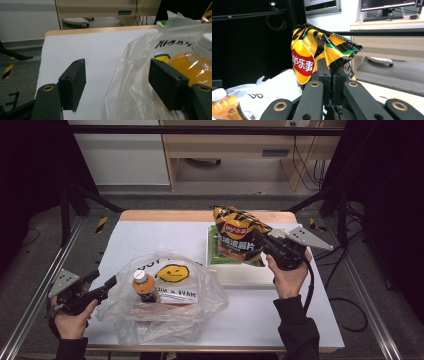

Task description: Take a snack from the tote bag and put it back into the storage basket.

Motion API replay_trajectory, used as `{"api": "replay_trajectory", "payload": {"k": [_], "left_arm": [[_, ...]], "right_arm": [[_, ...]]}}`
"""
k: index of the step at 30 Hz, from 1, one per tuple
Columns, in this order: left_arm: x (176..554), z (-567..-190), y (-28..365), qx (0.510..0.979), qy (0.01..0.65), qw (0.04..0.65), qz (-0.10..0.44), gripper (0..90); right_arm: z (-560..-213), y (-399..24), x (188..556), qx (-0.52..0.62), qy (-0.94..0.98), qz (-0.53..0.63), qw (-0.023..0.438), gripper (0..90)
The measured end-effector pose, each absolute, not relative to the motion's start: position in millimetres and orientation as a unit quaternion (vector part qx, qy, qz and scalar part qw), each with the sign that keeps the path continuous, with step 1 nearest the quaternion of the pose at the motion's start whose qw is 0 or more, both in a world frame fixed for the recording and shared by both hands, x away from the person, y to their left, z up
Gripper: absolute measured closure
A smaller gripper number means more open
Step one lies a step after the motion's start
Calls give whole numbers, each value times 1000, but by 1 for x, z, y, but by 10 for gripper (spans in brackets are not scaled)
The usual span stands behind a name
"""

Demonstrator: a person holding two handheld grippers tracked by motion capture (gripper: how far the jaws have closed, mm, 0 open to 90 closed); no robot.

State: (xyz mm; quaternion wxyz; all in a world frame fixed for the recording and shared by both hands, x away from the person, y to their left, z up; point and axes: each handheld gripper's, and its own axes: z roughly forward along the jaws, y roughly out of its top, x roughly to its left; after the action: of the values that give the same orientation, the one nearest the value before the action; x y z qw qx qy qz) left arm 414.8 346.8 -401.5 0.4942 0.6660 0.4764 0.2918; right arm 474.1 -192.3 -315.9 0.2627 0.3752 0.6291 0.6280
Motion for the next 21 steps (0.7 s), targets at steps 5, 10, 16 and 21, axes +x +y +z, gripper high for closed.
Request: {"api": "replay_trajectory", "payload": {"k": [5,10,16,21], "left_arm": [[415,-402,346,668,476,493,290,299],[416,-403,346,669,477,491,290,299],[417,-404,346,669,477,491,288,299],[417,-405,346,670,478,490,288,299]], "right_arm": [[-322,-206,476,387,625,624,265,888],[-324,-215,480,395,622,621,268,888],[-326,-222,487,403,616,621,272,888],[-330,-226,494,411,615,614,277,888]]}}
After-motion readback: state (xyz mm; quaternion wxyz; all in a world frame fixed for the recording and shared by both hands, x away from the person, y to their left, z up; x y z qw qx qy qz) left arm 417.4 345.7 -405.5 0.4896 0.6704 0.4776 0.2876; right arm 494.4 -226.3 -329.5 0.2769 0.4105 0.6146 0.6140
